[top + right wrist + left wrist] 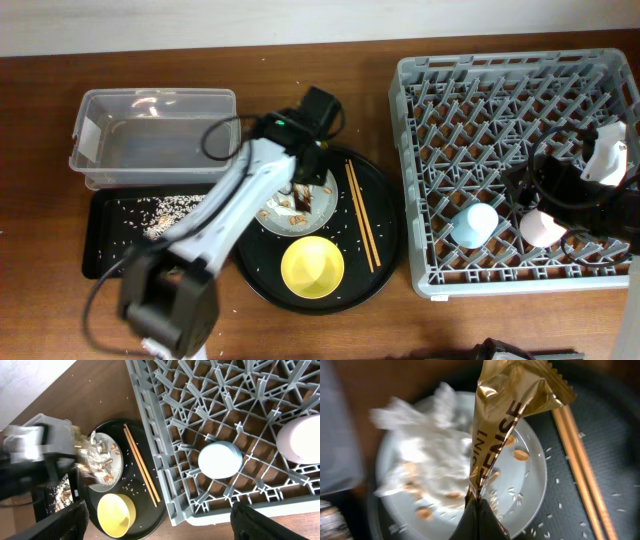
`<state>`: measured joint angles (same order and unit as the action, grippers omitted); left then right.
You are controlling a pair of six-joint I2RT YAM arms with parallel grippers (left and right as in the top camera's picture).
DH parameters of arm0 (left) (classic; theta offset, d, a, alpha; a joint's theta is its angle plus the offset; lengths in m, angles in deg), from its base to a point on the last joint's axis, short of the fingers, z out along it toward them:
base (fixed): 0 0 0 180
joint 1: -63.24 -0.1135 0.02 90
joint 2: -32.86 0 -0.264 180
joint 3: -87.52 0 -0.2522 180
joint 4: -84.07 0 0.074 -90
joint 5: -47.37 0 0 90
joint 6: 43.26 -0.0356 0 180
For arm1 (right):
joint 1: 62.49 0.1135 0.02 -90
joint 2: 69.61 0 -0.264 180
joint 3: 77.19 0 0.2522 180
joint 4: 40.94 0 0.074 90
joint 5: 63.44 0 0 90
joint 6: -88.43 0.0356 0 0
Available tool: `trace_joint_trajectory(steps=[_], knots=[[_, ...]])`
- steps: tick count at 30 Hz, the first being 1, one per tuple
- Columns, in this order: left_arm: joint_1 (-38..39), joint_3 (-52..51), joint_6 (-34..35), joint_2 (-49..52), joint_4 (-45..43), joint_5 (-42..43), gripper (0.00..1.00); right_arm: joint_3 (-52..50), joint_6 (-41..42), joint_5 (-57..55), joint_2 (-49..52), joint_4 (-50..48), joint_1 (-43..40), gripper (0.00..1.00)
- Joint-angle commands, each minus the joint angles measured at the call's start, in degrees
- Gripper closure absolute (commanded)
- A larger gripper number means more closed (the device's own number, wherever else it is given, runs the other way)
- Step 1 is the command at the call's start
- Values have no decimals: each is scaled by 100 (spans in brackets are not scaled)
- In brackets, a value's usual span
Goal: Sort waste into correct bins and load items into the dishwasher rack
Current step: 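Drop the gold snack wrapper into the clear container with the left gripper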
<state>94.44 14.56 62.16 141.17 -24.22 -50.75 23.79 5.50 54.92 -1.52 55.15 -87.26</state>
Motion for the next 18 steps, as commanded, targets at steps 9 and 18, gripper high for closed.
trace_joint_trajectory(steps=[9,18], knots=[[-2872,175,682,-234,-909,-566,63,44,-68,-52,-11,20,0,8],[-1163,-122,142,-129,184,417,28,44,-66,-114,-11,20,0,8]])
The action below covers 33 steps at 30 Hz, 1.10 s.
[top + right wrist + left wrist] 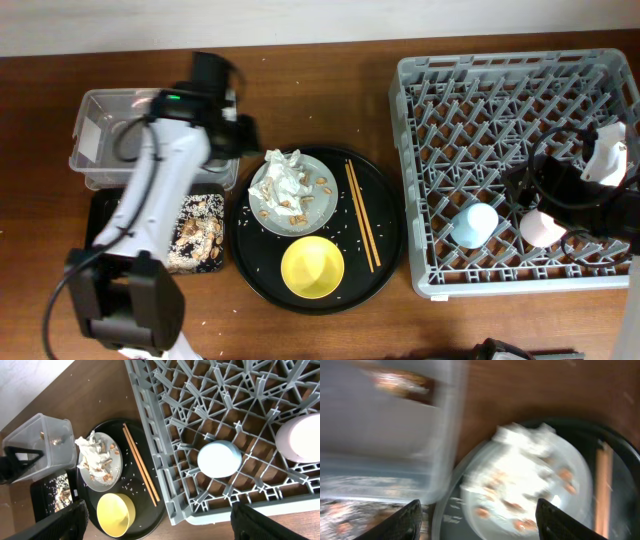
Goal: Sort waste into correct bins and load items into the dishwasher rack
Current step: 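Drop the gold snack wrapper into the clear container with the left gripper, then drop the white tissue into the clear container with the left gripper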
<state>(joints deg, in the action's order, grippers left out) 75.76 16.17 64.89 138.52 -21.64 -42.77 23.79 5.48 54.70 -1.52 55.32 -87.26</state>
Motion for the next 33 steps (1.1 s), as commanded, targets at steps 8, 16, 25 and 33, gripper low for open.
trace_joint_trajectory(steps=[8,16,25,33], knots=[[1405,-684,-415,1368,-1307,-1126,44,44,-63,-94,-13,4,0,8],[1410,-262,-404,1182,-608,-262,100,44,-68,-144,-13,20,0,8],[1408,577,-409,48,367,-389,100,44,-66,-184,-13,31,0,8],[885,813,-651,-334,168,-754,100,44,-63,-181,-13,66,0,8]])
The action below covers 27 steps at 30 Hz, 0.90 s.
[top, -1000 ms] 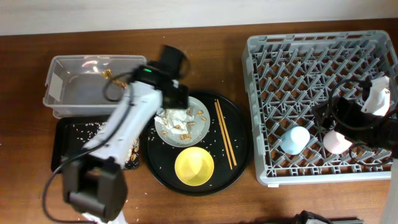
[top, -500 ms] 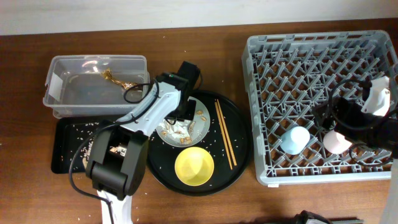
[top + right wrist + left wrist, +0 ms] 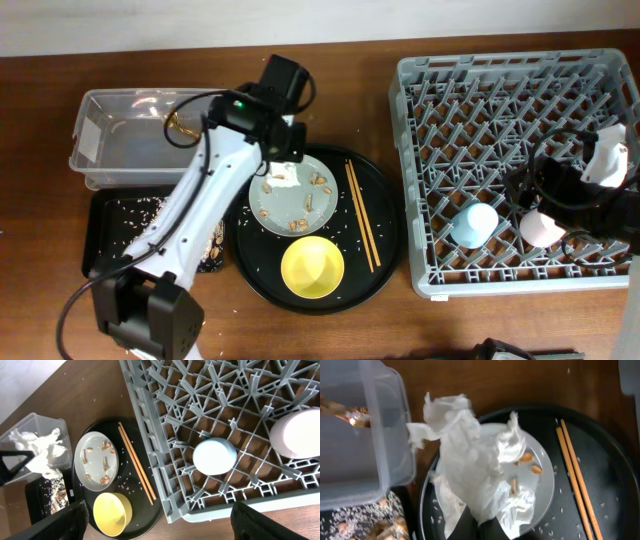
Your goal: Sort waste into correct bins and load items into the dishwasher rack
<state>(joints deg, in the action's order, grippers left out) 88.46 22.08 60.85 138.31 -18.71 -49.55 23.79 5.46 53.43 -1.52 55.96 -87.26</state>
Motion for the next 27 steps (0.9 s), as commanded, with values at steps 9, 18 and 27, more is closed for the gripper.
trace_joint_trajectory(steps=[9,18,27], knots=[[-2354,247,-549,562,-1091,-420,66,44,-63,-55,-13,20,0,8],[-1447,1939,-933,-1051,1722,-326,1,44,-63,-511,-13,109,0,1],[-1224,1937,-772,-3331,3036,160,1,44,-63,-509,-11,109,0,2]])
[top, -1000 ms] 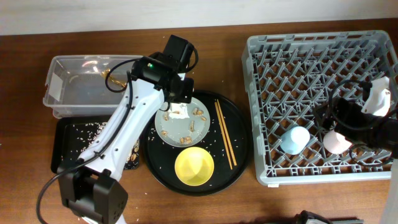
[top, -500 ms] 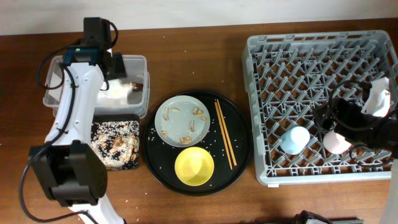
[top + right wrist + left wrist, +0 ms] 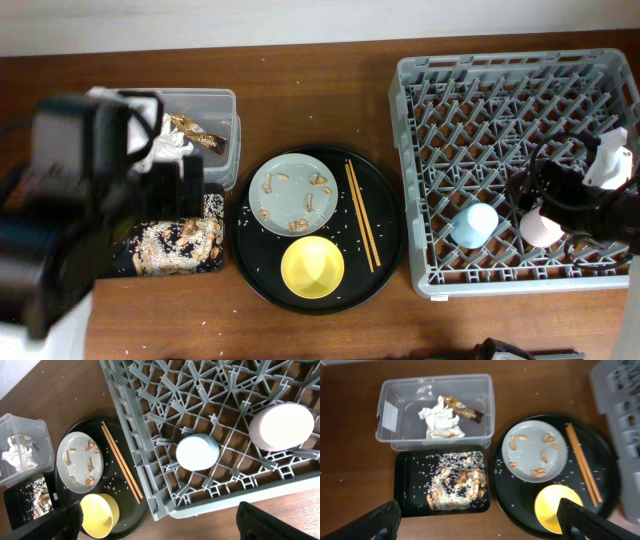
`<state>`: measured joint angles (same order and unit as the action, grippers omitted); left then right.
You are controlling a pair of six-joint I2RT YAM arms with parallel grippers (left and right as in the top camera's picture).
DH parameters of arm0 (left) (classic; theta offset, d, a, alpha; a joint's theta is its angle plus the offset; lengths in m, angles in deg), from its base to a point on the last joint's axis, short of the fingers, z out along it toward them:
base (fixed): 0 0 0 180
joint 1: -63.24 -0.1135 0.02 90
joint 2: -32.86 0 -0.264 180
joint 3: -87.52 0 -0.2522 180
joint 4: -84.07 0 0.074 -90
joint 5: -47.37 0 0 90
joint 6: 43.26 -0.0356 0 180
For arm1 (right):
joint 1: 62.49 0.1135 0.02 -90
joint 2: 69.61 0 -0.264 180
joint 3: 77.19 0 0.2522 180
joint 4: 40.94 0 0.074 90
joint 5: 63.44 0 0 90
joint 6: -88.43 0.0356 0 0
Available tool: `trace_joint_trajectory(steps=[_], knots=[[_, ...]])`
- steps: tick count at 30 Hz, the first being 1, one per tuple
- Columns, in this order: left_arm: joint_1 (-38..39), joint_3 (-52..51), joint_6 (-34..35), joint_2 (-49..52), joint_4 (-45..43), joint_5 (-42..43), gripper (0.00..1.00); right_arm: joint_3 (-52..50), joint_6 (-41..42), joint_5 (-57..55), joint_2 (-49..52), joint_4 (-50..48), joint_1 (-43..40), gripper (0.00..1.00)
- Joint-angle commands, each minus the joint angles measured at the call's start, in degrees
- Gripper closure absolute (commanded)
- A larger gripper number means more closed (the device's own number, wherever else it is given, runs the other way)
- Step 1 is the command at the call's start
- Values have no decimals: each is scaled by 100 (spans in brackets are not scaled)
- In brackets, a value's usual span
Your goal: Sort waste into correct bins and load items into the dishwasher rack
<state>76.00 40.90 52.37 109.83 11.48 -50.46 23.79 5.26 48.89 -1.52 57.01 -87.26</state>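
My left gripper [image 3: 480,519] is open and empty, high above the table's left side. Below it, the clear bin [image 3: 435,378] holds a crumpled white tissue [image 3: 439,422] and a gold wrapper [image 3: 465,410]. On the round black tray [image 3: 515,495] lie a grey plate [image 3: 532,447] with peanut scraps, a pair of chopsticks [image 3: 582,470] and a yellow bowl [image 3: 559,507]. The grey dishwasher rack [image 3: 200,390] holds an upturned blue cup [image 3: 197,452] and a pink cup [image 3: 281,425]. My right gripper [image 3: 160,520] is open over the rack's front edge.
A black rectangular tray [image 3: 400,485] of rice and food scraps sits in front of the bin. In the overhead view the left arm [image 3: 80,200] is a large blur covering the table's left side. The right arm [image 3: 570,195] rests over the rack's right part.
My left gripper was shut on the white tissue above the plate. Now the tissue lies in the clear bin beside the wrapper, and the gripper is open and much higher.
First my left gripper held the gold wrapper over the plate, where the tissue lay. Then it was open at the bin with the wrapper inside. Then it held the tissue off the plate. Now both lie in the bin; the right arm stayed over the rack.
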Motion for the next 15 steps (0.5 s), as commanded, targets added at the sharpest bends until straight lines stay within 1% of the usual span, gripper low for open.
trace_joint_trajectory(steps=[1,6,7,9,11,12,13,14,15], knots=[[22,55,76,-625,20,251,1,44,-44,-55,-11,4,0,1],[22,55,72,-1316,52,249,1,44,-44,-55,-11,4,0,1],[22,55,72,-1373,232,245,1,44,-44,-55,-11,4,0,2],[20,-15,-24,-1517,190,-42,1,44,-44,-55,-13,4,0,1],[-70,-560,-520,-1847,-651,-48,1,44,-44,-55,-11,2,0,1],[-133,-1060,-721,-2090,-1283,2,1,44,-44,-55,-11,4,0,1],[-170,-1705,-879,-2378,-1976,116,1,44,-44,-55,-11,4,0,1],[-168,-2640,-920,-2789,-2855,284,1,44,-44,-55,-11,4,0,1],[-168,-3311,-918,-3088,-3401,420,1,44,-44,-55,-11,4,0,1]])
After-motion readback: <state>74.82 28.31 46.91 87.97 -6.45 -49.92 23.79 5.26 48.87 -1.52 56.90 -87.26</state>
